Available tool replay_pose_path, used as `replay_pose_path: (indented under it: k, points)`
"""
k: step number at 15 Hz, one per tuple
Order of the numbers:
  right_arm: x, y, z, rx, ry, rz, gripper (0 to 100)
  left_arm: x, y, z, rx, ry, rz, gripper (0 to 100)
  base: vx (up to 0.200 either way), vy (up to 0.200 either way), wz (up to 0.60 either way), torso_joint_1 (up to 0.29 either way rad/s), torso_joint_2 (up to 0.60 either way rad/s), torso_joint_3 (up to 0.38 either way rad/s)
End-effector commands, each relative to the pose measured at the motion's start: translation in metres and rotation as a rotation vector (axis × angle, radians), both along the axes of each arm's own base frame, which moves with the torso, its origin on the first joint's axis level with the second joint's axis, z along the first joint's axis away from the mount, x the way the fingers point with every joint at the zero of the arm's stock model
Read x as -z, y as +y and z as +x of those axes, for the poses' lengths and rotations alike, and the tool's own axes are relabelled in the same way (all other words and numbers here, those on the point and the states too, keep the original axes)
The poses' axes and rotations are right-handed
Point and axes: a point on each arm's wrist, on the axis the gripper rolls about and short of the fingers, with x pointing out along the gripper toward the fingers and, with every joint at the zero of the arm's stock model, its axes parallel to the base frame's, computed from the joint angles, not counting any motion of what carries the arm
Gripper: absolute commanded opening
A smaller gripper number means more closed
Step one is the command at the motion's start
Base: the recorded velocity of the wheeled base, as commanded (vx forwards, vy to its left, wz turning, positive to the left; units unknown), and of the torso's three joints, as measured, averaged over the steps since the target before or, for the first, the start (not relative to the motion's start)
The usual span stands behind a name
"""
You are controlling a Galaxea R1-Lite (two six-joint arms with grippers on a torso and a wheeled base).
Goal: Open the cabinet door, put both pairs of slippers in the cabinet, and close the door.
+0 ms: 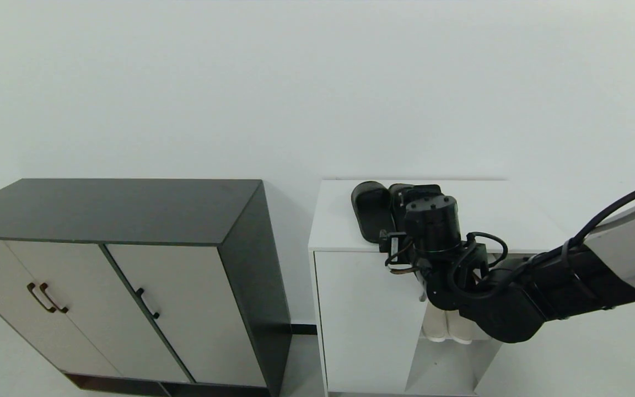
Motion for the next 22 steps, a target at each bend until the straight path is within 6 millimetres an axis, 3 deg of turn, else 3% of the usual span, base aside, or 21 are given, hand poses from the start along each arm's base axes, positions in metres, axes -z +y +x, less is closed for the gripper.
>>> replay_pose_path:
  k: [1,9,13,22]
  points:
    - [0.007,0.000,0.001,0.004,0.013,-0.010,100,0.000,0.000,0.000,-0.001,0.000,0.000,0,0.200,0.000,0.00,0.007,0.01,0.002]
    - [0.028,-0.003,0.011,0.007,0.033,-0.012,100,0.000,0.000,0.000,0.001,0.000,0.002,0,0.200,0.000,0.00,0.005,0.00,0.002]
    - [0.044,-0.005,0.029,0.009,-0.005,0.016,100,0.000,0.000,0.000,-0.001,0.000,0.002,0,0.000,0.000,0.00,0.000,0.00,0.000]
    - [0.047,-0.001,0.067,0.044,-0.057,0.025,100,0.000,0.000,0.000,-0.001,0.000,0.000,0,0.000,0.000,0.00,0.000,0.00,0.000]
